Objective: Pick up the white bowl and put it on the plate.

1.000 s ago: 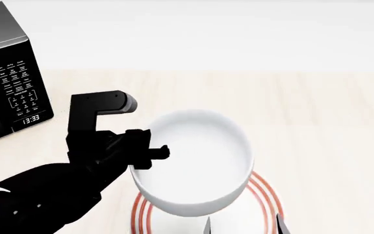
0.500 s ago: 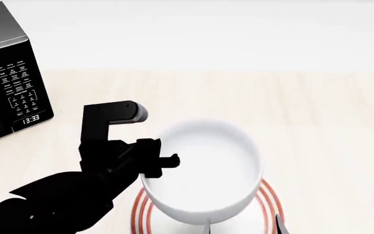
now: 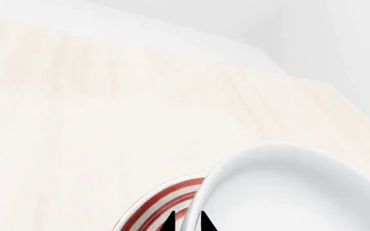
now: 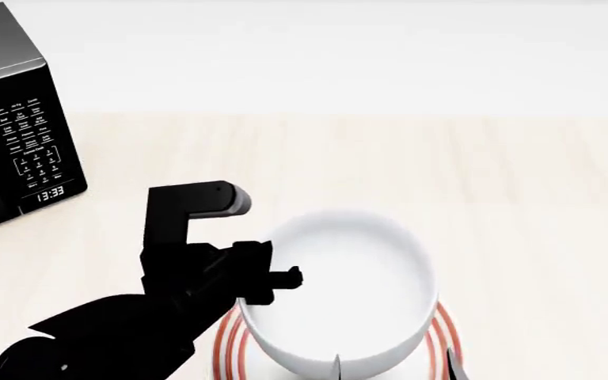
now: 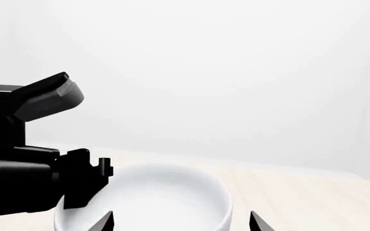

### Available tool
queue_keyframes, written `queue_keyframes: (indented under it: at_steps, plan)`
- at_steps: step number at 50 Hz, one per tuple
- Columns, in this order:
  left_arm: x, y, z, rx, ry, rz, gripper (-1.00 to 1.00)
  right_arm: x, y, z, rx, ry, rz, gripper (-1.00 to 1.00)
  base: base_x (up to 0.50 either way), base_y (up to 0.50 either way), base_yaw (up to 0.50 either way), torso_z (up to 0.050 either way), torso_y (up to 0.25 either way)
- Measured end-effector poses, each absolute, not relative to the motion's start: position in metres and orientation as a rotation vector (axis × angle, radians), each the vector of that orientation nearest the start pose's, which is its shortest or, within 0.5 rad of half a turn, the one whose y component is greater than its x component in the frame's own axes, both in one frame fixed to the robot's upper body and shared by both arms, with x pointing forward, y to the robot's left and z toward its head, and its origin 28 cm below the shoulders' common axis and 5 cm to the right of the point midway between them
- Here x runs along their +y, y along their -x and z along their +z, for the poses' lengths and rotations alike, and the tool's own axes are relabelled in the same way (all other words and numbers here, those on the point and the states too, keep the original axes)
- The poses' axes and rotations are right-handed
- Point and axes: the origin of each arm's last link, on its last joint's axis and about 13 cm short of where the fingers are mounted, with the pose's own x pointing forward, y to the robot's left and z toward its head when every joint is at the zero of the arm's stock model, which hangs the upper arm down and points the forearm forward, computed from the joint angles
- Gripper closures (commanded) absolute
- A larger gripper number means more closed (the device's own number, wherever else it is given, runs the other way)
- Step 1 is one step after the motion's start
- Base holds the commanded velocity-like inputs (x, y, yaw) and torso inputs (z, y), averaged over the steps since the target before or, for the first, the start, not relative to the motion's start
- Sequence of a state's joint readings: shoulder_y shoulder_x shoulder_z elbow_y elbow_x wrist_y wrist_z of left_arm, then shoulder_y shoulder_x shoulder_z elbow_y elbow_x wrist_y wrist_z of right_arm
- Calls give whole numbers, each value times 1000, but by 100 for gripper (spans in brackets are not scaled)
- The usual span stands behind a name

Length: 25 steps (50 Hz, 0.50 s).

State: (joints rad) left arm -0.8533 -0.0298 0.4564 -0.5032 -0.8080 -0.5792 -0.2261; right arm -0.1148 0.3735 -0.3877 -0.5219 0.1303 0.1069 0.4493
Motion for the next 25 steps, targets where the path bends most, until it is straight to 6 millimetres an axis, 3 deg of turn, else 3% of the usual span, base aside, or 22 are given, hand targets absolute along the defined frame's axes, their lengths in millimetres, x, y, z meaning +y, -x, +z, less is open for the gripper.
queue_keyframes:
  at_steps: [25]
  plan:
    - [116,-346,109,419,289,-346,100,-82,-164,78,-210,85,48,-100,0,0,0,0,0]
